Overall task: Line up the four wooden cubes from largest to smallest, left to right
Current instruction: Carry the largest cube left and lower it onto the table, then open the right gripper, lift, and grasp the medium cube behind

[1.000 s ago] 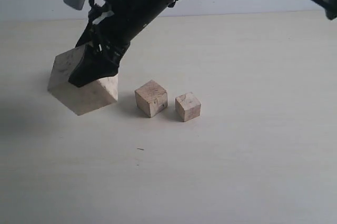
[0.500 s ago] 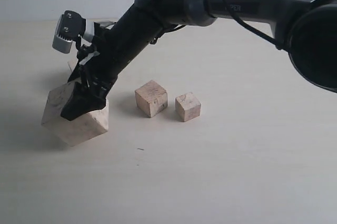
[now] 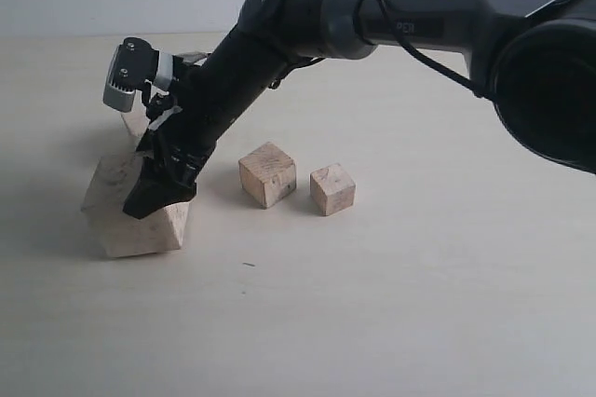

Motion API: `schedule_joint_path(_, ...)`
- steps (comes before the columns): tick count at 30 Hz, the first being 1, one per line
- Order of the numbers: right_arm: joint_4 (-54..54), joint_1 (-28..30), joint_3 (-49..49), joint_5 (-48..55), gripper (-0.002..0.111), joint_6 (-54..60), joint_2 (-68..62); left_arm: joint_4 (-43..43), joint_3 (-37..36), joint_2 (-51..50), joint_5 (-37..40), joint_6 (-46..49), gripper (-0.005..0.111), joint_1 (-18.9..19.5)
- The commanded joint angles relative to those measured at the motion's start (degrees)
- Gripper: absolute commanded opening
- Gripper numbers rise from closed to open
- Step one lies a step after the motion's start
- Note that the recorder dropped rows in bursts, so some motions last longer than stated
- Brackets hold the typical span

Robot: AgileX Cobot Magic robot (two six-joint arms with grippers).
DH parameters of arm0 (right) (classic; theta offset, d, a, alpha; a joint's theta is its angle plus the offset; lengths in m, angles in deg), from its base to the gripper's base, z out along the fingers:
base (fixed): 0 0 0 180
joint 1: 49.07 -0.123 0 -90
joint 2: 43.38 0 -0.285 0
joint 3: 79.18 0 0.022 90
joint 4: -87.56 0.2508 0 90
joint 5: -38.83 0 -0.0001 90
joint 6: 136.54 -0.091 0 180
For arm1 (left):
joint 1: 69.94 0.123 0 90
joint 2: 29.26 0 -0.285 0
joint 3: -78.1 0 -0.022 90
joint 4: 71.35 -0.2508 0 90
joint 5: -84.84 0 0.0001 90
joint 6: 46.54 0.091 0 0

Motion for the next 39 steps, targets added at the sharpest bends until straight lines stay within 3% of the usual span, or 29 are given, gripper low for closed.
schedule_joint_path(1,-4.3,0.0,0.3,-3.2,0.0,-3.3,-0.6,-0.2,0.0,0.3,-0.5,-0.4,0.0,-0.3)
schedule_joint_path(8,-8.9,0.2,0.3,-3.5,0.0,-3.3,-0.6,-0.2,0.0,0.3,-0.5,-0.3,0.0,-0.3)
schedule_joint_path(11,-9.0,0.2,0.3,-2.5,0.009,-3.3,-0.6,-0.2,0.0,0.3,-0.5,-0.3,0.0,-0.3)
schedule_joint_path(14,-7.8,0.2,0.3,-1.1,0.043,-3.3,-0.6,-0.2,0.0,0.3,-0.5,-0.3,0.0,-0.3)
schedule_joint_path(15,-6.5,0.2,0.3,-1.0,0.061,-3.3,-0.6,-0.2,0.0,0.3,-0.5,-0.3,0.0,-0.3)
schedule_joint_path(16,-5.9,0.2,0.3,-0.7,0.072,-3.3,-0.6,-0.2,0.0,0.3,-0.5,-0.3,0.0,-0.3)
schedule_joint_path(17,-5.8,0.2,0.3,-0.5,0.083,-3.8,-0.3,-0.2,0.0,0.3,-0.5,-0.3,0.0,-0.3)
schedule_joint_path(18,-5.8,0.2,0.3,-0.5,0.086,-5.0,0.1,-0.2,0.0,0.3,-0.5,-0.3,0.0,-0.3)
schedule_joint_path(29,-5.6,0.2,0.3,-2.2,0.086,-9.0,9.8,-0.2,0.0,0.3,-0.5,-0.3,0.0,-0.3)
schedule_joint_path(37,-6.0,0.2,0.3,-27.6,0.081,-36.3,10.5,-0.2,0.0,0.3,-0.5,-0.3,0.0,-0.3)
schedule_joint_path(39,-5.6,0.0,0.4,-30.7,0.081,-38.3,9.8,-0.2,0.0,0.3,-0.5,-0.3,0.0,-0.3)
